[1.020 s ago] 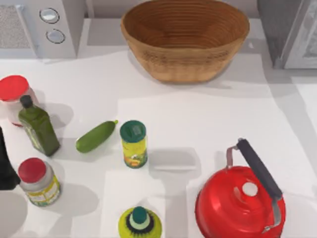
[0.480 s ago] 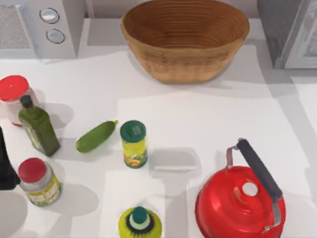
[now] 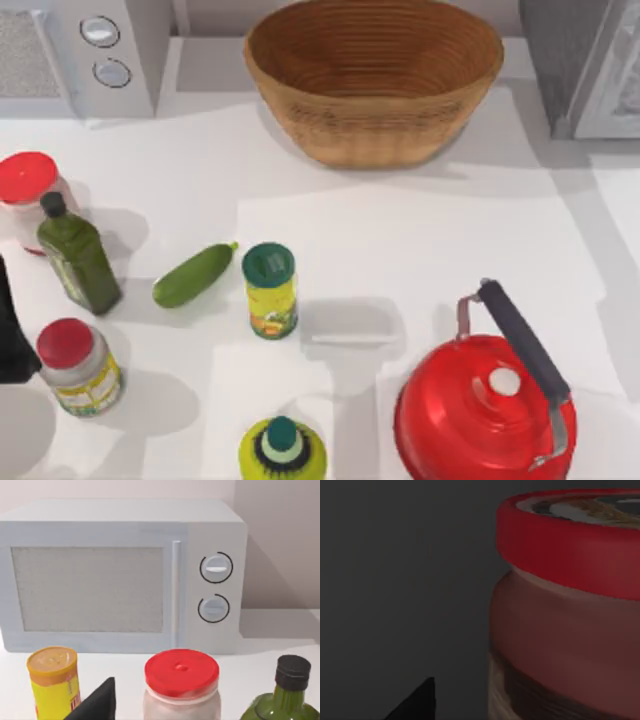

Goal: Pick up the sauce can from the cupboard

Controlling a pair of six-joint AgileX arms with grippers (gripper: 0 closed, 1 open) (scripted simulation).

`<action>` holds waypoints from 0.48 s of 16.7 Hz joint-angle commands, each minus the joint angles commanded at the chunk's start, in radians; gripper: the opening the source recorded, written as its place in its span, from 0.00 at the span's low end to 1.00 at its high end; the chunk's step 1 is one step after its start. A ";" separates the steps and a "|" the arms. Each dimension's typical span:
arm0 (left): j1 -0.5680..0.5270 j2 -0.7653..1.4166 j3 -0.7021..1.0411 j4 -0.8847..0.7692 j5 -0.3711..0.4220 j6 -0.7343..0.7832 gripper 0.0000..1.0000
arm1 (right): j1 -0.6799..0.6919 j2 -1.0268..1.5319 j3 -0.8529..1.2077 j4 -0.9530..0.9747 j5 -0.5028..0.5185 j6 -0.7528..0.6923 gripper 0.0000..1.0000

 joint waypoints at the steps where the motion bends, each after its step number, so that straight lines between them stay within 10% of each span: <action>1: 0.000 0.000 0.000 0.000 0.000 0.000 1.00 | -0.003 0.023 0.027 -0.004 -0.003 0.000 1.00; 8: 0.000 0.000 0.000 0.000 0.000 0.000 1.00 | -0.007 0.049 0.058 -0.009 -0.006 0.000 0.92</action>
